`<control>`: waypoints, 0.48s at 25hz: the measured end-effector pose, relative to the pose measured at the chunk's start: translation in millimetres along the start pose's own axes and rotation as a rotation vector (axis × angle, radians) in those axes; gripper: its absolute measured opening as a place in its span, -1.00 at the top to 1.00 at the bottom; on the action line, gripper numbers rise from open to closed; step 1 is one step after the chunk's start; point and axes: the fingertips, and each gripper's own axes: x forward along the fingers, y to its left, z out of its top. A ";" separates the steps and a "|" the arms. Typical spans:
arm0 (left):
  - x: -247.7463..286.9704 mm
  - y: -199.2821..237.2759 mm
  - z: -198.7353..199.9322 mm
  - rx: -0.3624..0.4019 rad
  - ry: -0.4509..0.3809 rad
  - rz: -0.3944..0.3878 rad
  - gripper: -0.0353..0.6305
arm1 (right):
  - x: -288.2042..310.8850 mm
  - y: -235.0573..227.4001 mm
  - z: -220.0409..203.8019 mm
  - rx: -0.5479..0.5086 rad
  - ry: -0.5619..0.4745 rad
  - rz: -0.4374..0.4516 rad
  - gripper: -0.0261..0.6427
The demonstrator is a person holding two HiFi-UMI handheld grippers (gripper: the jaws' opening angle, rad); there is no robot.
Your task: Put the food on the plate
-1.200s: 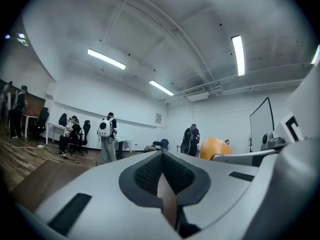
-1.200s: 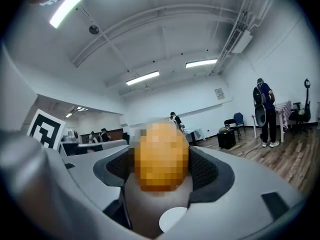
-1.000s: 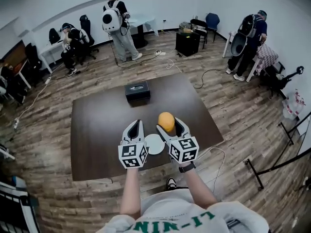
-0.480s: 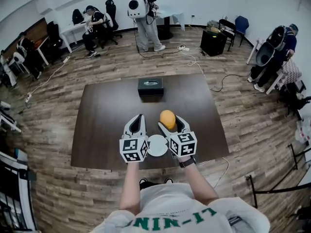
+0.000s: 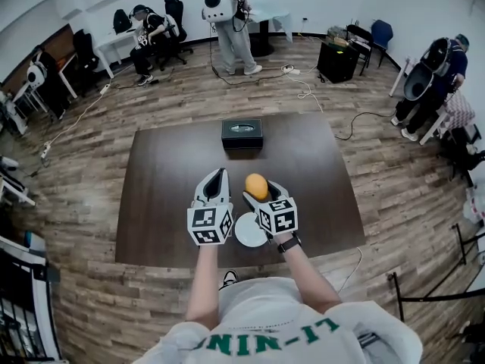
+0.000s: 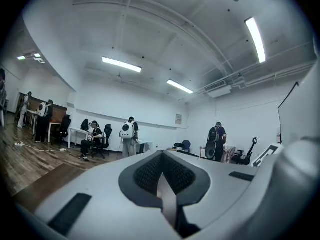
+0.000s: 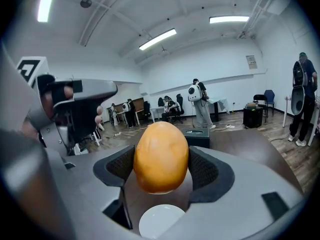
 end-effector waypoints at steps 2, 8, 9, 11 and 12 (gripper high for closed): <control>2.2 4.9 0.4 0.006 0.001 -0.009 0.86 | 11.8 1.1 -12.8 0.007 0.028 0.002 -0.11; 7.3 18.5 -7.3 -0.003 0.021 -0.024 0.86 | 42.5 -2.3 -61.3 0.036 0.132 -0.003 -0.11; 7.9 19.1 -8.9 -0.008 0.023 -0.029 0.86 | 46.6 -4.2 -72.1 0.048 0.154 -0.004 -0.11; 9.0 20.2 -12.1 -0.016 0.024 -0.038 0.86 | 54.5 -6.7 -95.3 0.064 0.201 -0.008 -0.11; 9.5 21.0 -13.8 -0.019 0.025 -0.041 0.86 | 58.1 -6.9 -106.7 0.067 0.224 -0.008 -0.11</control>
